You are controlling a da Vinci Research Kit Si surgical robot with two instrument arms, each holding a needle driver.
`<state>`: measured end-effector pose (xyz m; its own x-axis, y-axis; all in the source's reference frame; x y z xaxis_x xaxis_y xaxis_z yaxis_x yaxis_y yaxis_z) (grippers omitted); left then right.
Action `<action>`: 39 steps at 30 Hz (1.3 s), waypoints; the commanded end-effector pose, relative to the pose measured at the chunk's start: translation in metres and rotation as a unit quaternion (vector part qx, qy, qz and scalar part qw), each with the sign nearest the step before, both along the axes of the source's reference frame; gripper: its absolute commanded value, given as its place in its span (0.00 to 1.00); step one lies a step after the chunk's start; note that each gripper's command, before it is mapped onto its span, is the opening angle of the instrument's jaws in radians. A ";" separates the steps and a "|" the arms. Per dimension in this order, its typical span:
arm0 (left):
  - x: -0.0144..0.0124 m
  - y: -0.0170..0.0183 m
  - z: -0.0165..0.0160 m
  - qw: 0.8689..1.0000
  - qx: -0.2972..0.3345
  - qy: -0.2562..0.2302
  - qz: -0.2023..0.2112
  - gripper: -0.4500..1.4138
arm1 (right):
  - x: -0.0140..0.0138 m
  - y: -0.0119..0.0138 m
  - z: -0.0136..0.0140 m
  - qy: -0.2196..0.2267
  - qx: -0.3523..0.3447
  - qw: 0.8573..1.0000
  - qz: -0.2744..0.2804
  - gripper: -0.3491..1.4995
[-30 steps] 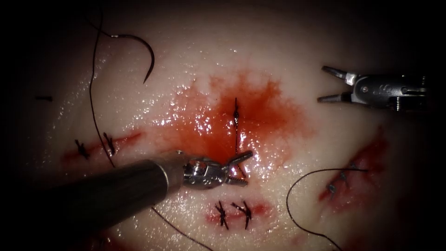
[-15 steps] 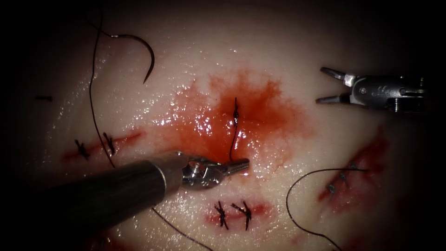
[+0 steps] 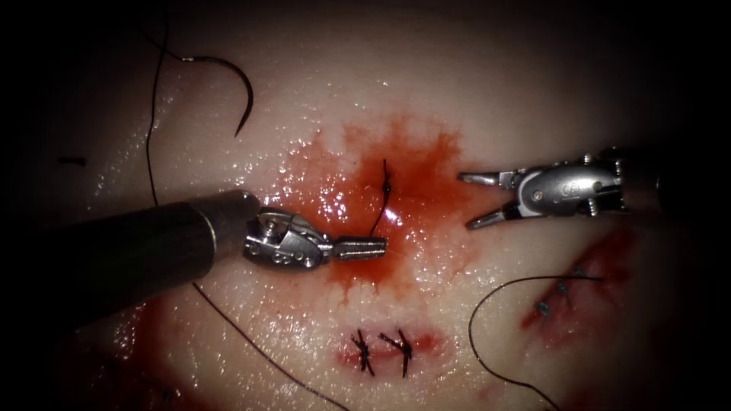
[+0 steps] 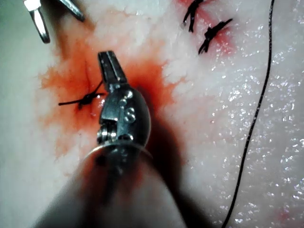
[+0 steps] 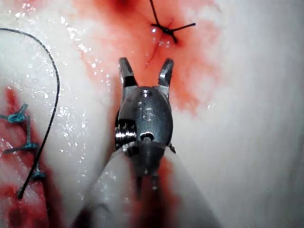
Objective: Wound Closure
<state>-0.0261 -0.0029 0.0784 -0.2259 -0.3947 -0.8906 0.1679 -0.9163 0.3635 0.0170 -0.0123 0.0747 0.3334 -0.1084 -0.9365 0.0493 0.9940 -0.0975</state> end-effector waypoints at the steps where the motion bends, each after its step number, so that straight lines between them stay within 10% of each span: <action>1: -0.0006 0.0001 0.0006 1.000 0.000 -0.001 -0.002 0.00 | 0.0018 -0.0007 0.0012 0.006 0.006 1.000 0.000 0.80; 39: -0.0016 0.0007 -0.0007 0.999 0.027 -0.008 -0.019 0.00 | 0.0146 -0.0013 0.0035 0.061 -0.023 0.997 0.051 0.92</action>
